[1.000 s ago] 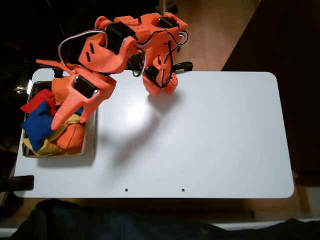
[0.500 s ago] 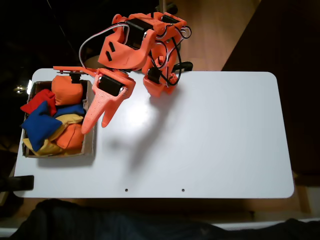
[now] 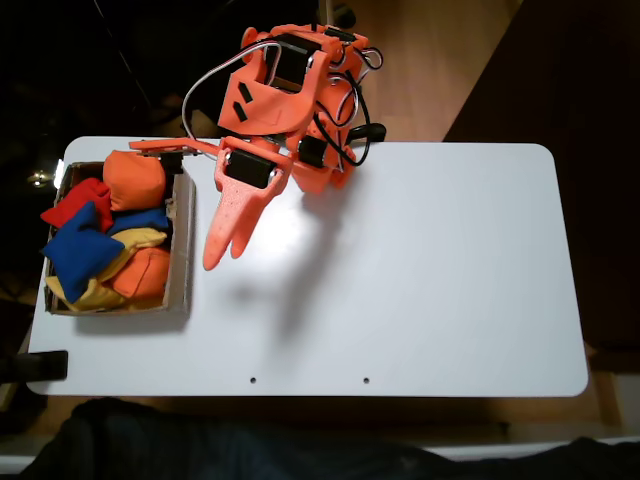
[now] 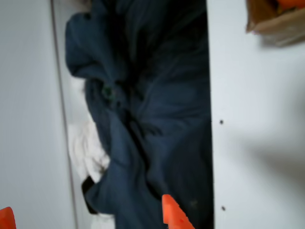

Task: Grasp a bag and put it in the box.

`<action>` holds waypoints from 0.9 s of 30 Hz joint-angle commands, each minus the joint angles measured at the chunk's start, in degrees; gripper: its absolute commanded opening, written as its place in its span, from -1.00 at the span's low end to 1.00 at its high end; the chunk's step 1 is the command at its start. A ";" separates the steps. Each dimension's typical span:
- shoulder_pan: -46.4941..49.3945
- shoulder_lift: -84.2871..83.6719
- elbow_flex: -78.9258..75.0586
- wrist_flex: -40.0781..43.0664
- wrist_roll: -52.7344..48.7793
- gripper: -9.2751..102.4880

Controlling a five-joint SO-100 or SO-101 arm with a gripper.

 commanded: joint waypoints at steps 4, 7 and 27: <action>-3.16 2.29 0.26 1.05 0.35 0.24; -5.01 3.25 1.05 1.14 0.44 0.24; -16.70 12.57 9.76 0.79 0.88 -0.18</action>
